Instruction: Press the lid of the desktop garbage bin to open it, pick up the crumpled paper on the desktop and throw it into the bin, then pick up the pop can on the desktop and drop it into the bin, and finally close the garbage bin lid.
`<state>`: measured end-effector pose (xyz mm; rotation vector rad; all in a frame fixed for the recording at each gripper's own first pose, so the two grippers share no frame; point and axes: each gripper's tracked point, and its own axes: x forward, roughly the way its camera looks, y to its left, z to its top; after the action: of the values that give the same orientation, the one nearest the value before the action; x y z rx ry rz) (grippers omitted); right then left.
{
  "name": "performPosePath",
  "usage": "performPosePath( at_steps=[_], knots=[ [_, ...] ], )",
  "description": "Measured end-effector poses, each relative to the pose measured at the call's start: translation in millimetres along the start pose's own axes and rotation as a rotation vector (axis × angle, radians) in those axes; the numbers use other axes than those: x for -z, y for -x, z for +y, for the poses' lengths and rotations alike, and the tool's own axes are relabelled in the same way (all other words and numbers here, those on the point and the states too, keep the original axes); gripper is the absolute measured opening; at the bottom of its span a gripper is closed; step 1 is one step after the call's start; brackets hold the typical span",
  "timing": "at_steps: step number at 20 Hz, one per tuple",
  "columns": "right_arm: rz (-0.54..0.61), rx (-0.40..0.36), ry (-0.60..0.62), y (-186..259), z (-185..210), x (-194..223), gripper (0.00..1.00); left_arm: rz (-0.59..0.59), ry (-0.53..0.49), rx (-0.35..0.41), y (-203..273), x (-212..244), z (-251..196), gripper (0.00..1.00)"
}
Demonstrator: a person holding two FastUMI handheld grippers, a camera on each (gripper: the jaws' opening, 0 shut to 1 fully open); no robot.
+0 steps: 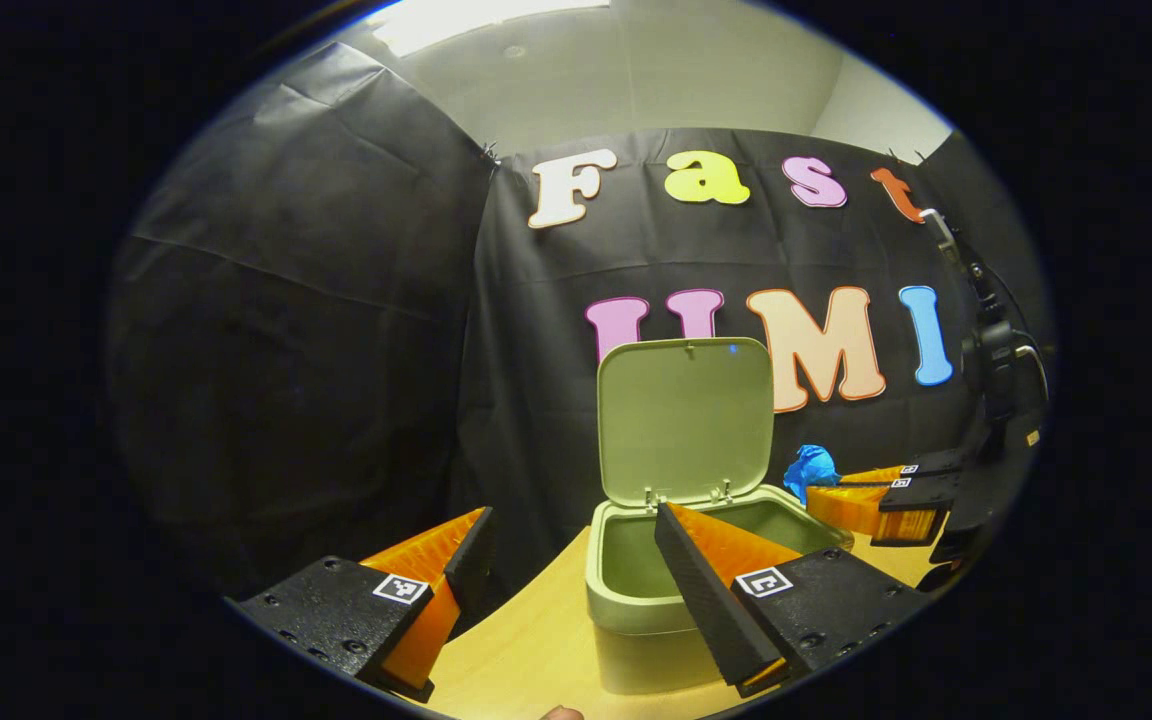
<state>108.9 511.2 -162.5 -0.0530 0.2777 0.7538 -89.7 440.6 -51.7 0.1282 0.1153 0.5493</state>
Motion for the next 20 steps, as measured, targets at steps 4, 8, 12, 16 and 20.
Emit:
performPosePath(
  at_steps=[4,8,12,16,20],
  knots=[
    [-0.021,0.007,0.005,9,1,-3,0.8,0.0,0.005,-0.003,1,1,1,0.95],
    [-0.082,0.063,0.001,24,-21,-17,0.98,-0.015,0.017,0.028,3,-4,-20,0.95],
    [-0.132,0.146,-0.02,55,-64,-26,1.0,-0.035,0.039,0.074,4,-13,-52,0.99],
    [-0.153,0.221,-0.051,85,-106,-29,1.0,-0.051,0.028,0.132,8,-23,-88,0.95],
    [-0.154,0.306,-0.071,124,-152,-24,0.98,-0.048,0.031,0.196,14,-24,-130,0.99]
  ],
)
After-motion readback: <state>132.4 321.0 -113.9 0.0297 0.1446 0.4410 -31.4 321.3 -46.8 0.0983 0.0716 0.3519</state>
